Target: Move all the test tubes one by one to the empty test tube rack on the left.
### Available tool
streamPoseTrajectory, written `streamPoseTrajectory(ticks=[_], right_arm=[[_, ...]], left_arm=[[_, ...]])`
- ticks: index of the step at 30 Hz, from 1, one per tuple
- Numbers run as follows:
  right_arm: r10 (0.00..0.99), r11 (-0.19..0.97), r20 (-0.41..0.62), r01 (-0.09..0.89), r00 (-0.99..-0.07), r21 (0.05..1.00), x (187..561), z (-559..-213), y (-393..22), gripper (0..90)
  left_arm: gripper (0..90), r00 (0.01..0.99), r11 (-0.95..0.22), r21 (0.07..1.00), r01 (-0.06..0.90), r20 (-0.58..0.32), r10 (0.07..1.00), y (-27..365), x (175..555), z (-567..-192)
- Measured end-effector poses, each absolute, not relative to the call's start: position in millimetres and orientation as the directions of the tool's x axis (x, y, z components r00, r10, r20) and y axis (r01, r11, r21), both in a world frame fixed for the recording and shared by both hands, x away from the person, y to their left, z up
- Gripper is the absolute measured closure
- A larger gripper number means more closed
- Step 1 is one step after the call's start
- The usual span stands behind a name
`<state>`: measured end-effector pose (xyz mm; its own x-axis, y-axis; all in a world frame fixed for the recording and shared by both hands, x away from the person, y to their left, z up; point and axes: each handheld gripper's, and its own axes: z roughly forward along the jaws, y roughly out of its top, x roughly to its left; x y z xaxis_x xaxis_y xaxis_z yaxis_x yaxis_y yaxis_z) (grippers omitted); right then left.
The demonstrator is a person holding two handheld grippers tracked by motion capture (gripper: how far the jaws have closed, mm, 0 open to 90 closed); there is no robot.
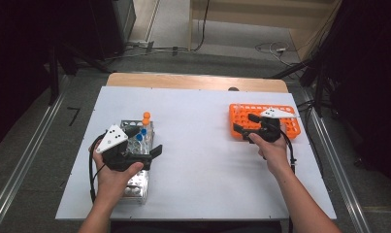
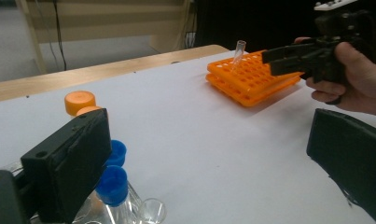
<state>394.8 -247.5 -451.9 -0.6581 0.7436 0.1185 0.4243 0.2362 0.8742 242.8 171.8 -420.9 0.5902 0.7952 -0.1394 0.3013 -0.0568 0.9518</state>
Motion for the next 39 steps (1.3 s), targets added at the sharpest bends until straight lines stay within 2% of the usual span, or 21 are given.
streamPoseTrajectory(ticks=[7,11,19,24,35,39], right_arm=[[0.805,0.209,0.112,0.455,-0.583,0.866,417,-458,-238,36.5],[0.822,0.243,0.09,0.49,-0.562,0.837,430,-464,-233,44.1],[0.837,0.285,0.013,0.455,-0.547,0.844,439,-473,-223,57.3],[0.84,0.302,-0.028,0.423,-0.542,0.854,438,-476,-216,71.4],[0.83,0.289,-0.042,0.364,-0.557,0.885,426,-455,-226,73.2],[0.797,0.284,-0.022,0.343,-0.603,0.895,412,-441,-229,73.3]], left_arm=[[0.0,0.606,-0.057,0.953,0.298,-0.143,0.783,168,242,-421],[0.0,0.611,-0.063,0.952,0.3,-0.141,0.779,166,243,-421],[0.0,0.612,-0.063,0.95,0.306,-0.145,0.777,163,243,-421],[0.0,0.616,-0.06,0.949,0.308,-0.152,0.773,161,243,-421],[0.0,0.636,-0.064,0.951,0.302,-0.151,0.757,152,242,-419],[0.0,0.644,-0.067,0.952,0.3,-0.15,0.75,147,242,-419]])
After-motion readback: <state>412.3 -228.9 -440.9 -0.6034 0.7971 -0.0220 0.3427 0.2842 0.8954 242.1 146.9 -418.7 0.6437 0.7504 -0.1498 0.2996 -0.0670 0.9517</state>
